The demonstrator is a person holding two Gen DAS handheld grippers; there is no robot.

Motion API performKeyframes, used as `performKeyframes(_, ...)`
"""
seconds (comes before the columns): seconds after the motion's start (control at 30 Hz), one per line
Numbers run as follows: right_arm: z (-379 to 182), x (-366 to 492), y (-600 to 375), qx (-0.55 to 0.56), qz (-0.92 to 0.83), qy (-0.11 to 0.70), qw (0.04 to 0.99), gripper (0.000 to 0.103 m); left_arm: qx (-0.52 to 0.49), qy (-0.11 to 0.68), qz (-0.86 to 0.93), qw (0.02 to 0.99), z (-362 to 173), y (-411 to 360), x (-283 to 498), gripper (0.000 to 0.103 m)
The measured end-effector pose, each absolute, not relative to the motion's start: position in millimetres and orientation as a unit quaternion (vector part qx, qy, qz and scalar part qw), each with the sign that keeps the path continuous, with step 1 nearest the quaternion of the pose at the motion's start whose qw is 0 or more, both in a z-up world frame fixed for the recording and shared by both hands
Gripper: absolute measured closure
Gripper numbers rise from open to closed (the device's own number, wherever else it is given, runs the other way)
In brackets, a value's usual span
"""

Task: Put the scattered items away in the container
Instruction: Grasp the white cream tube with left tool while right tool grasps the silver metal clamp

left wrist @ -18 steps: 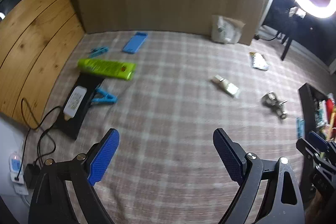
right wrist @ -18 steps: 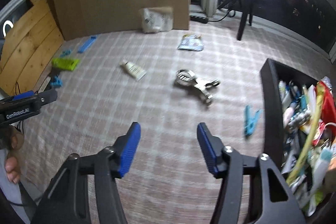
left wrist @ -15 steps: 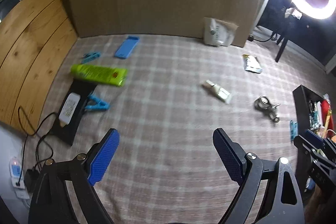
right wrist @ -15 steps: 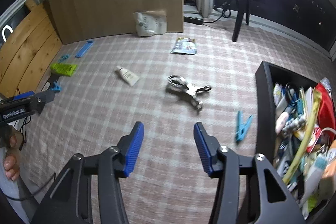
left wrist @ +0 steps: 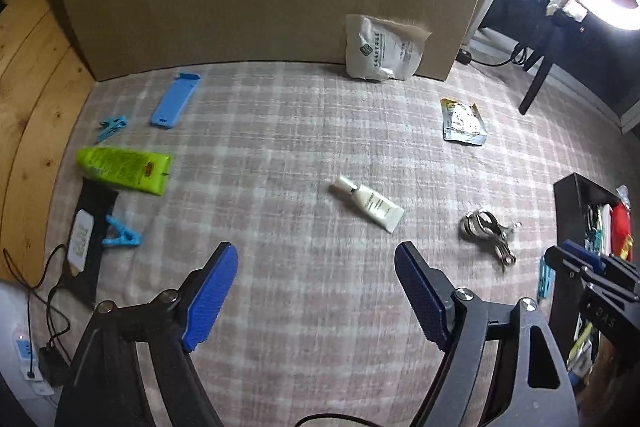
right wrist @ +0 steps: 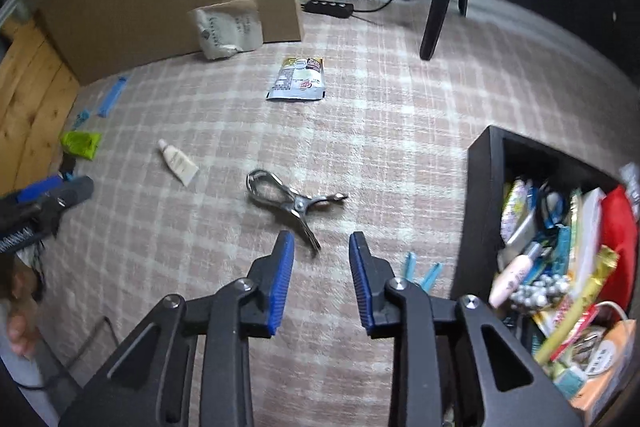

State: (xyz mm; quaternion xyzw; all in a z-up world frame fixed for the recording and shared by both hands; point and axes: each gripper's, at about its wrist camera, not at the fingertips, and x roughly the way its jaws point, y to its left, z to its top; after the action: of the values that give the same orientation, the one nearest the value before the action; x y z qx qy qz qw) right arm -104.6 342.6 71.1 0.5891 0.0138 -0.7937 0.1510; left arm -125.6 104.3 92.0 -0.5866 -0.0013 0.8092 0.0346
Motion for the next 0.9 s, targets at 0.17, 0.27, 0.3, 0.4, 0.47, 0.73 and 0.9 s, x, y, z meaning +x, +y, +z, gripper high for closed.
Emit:
performKeyframes(0.17, 51, -122, 335, 0.617, -0.774, -0.017, 0.137, 0.074, -0.607, -0.005, 0.794, 0.033, 75, 115, -149, 0.026)
performKeyframes(0.27, 53, -131, 330, 0.606, -0.781, -0.021, 0.152, 0.074, -0.615, -0.008, 0.788, 0.031, 67, 117, -158, 0.027)
performKeyframes(0.3, 57, -132, 325, 0.598, -0.785, -0.004, 0.160, 0.074, -0.617, -0.006, 0.786, 0.029, 65, 117, -160, 0.027)
performKeyframes(0.4, 57, -137, 312, 0.597, -0.781, 0.038, 0.179, 0.075, -0.624, -0.006, 0.781, 0.023, 57, 118, -164, 0.030)
performKeyframes(0.47, 51, -143, 306, 0.604, -0.772, 0.057, 0.191, 0.075, -0.632, -0.011, 0.775, 0.025, 51, 120, -166, 0.031)
performKeyframes(0.73, 37, -156, 302, 0.621, -0.751, 0.071, 0.214, 0.077, -0.642, -0.023, 0.766, 0.029, 40, 133, -177, 0.039)
performKeyframes(0.9, 33, -161, 298, 0.627, -0.739, 0.070, 0.235, 0.087, -0.654, -0.021, 0.756, 0.032, 32, 140, -176, 0.056)
